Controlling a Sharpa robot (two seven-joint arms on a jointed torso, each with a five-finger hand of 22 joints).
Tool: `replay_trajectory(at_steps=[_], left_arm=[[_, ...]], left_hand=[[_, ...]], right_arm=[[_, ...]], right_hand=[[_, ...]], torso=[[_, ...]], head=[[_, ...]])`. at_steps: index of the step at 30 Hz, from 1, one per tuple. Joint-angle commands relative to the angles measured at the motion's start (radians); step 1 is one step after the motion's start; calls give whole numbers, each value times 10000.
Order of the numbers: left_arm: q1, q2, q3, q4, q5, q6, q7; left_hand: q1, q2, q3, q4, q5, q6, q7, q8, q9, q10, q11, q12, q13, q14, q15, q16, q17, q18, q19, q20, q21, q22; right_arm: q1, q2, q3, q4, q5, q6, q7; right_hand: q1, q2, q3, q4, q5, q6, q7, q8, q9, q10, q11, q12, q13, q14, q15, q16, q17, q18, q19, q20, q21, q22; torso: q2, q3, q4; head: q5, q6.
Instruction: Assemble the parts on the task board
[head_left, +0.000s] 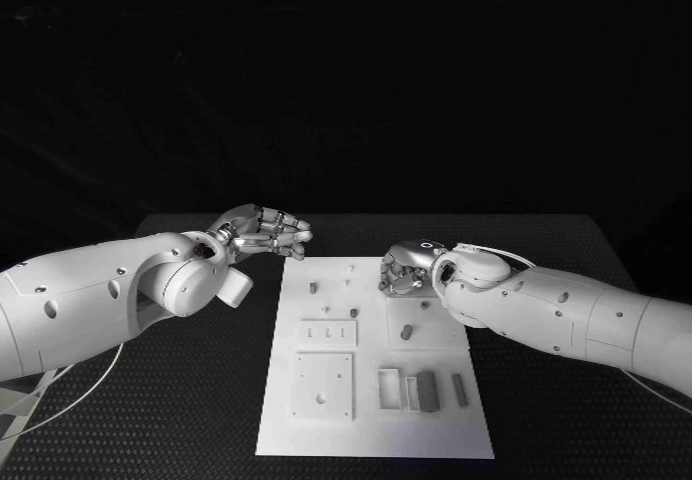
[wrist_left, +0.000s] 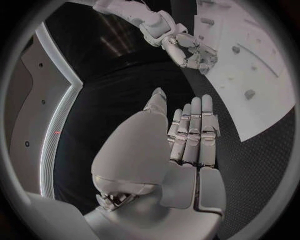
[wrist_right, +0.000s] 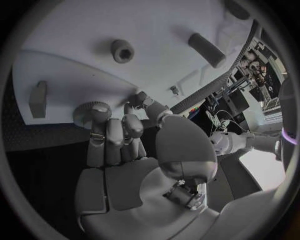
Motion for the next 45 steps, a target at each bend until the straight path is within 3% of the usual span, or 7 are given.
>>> replay_trajectory(at_steps=[1,11,17,23,28,32,45], left_arm=[[6,24,6,-8,65,70,-38],[7,92,5,-56,246,-23,-161],[8,78,5,-86,246,-34,-206],[9,125,5,-94,245,-28,-240],[9,131,4,-85,245,-39,-266],[10,168,5,-95,240,-69,-311],[10,225,6,-110,213,10,-317]], left_hand=[[-47,35,-45,-4,0,41,404,-68,-18,0,9,-32,-14,-90,8,-73,-10,63,-77,-10,-60,-18],[-29,60,-33,-4,1,2,430,-95,-32,-5,15,-51,-22,-74,9,-95,-5,67,-65,-6,-72,-25],[-20,61,-31,-6,1,-5,434,-100,-34,-4,15,-55,-23,-71,9,-101,-4,69,-63,-6,-76,-27],[-9,65,-26,-7,1,-7,436,-102,-35,-2,15,-58,-24,-67,9,-108,-2,70,-61,-6,-80,-29],[13,67,-21,-11,1,-6,437,-102,-36,4,13,-60,-25,-63,8,-116,0,72,-59,-6,-85,-32],[30,81,-12,-10,1,-2,437,-100,-36,12,11,-61,-25,-57,8,-123,3,74,-53,-5,-88,-34],[76,94,1,-13,1,1,436,-101,-37,20,10,-69,-27,-48,8,-141,8,76,-48,-4,-99,-39]], right_arm=[[20,10,34,97,-125,-849,-326],[60,297,54,81,-210,-1352,-545],[62,783,55,-304,-427,-1496,-624],[62,1186,54,-627,-823,-1828,-777],[62,1376,54,-672,-998,-1915,-913],[60,1501,53,-739,-1095,-1938,-1003],[42,1805,23,-1168,-1409,-2110,-1072]], right_hand=[[-118,39,-24,22,-1,75,-20,13,37,112,-6,36,14,271,-145,44,35,128,40,-49,72,200],[-244,-61,-44,34,-1,116,-42,-7,55,225,-29,35,29,418,-171,75,95,128,125,-100,112,182],[-414,-67,-42,95,-1,119,-45,-34,59,248,-34,0,11,440,-177,69,68,128,157,-112,107,164],[-462,-127,-33,79,-1,124,-49,-45,63,253,-38,-24,-7,468,-181,73,77,128,171,-126,107,159],[-500,-195,-13,77,-1,146,-56,-50,71,291,-46,-21,6,506,-188,77,86,128,197,-142,108,153],[-531,-206,6,93,-1,156,-61,-55,75,321,-50,-16,18,535,-193,79,95,128,220,-152,110,148],[-555,-201,57,96,0,161,-68,-73,80,355,-59,-37,4,582,-203,81,97,128,259,-176,112,141]], torso=[[5,-2,-12],[18,16,-12],[14,8,-12],[20,-10,30],[26,-5,3],[25,-18,15],[28,-11,23]], head=[[5,15],[5,55],[-49,103],[-73,158],[-59,185],[-72,195],[-35,223]])
